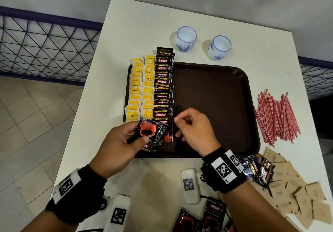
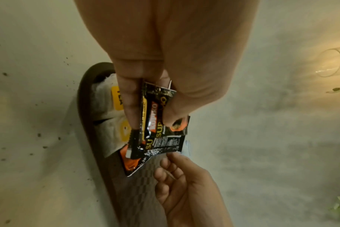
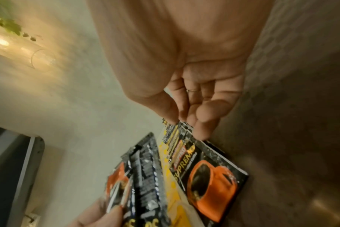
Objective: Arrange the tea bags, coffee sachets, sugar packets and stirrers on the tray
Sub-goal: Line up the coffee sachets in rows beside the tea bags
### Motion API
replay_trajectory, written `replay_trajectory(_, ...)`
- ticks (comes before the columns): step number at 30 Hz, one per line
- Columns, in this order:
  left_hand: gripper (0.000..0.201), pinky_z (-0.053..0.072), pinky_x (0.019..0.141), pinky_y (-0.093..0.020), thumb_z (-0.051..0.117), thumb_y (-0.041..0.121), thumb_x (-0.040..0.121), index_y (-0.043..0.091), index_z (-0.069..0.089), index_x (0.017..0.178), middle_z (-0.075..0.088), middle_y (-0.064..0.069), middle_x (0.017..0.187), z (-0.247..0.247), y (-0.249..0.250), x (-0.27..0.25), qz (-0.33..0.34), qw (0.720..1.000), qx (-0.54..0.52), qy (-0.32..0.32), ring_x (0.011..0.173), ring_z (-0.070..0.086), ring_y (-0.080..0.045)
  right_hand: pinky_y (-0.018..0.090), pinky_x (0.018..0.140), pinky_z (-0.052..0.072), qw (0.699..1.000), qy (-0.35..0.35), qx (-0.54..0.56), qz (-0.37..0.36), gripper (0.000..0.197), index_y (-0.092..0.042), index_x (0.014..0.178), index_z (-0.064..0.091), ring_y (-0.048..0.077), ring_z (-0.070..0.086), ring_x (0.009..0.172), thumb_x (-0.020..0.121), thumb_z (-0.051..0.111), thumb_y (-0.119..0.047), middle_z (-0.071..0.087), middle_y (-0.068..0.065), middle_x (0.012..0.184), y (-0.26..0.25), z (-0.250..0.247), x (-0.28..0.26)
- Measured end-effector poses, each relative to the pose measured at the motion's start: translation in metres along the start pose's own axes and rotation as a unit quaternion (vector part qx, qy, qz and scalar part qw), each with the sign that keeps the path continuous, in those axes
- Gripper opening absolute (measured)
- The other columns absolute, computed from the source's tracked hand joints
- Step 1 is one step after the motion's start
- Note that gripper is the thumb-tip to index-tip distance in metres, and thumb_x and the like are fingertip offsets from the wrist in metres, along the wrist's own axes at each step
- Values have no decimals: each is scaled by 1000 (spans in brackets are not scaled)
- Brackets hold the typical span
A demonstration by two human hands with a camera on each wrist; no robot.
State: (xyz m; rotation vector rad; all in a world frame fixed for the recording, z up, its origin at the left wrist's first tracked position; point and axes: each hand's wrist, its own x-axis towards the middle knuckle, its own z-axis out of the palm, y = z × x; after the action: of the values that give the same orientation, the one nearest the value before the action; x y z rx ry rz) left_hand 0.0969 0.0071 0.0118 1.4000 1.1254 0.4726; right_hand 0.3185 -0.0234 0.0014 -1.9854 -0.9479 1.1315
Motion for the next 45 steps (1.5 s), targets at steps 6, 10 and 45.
replay_trajectory(6,29,58,90,-41,69,8,91,31,72,108,76,14,105,5,12,7,18,1000,7,11,103,70,-5,19,46,43,984,-140,84,-67,26,-21,111,68,21,66,64,88,73,-11,67,-1,99,-11,-16,-18)
replay_trajectory(10,24,53,87,-29,71,11,91,31,71,102,76,14,98,12,18,11,35,999,10,38,98,70,-3,24,39,40,990,-91,88,-66,11,-13,87,68,20,65,51,89,70,-2,65,0,80,-7,-12,-22)
replay_trajectory(45,11,52,78,-25,69,30,88,31,70,99,72,16,95,15,32,24,161,979,118,-37,93,68,-8,23,44,41,977,-108,151,-101,1,4,87,70,18,55,50,87,69,4,64,15,63,-25,-51,-19)
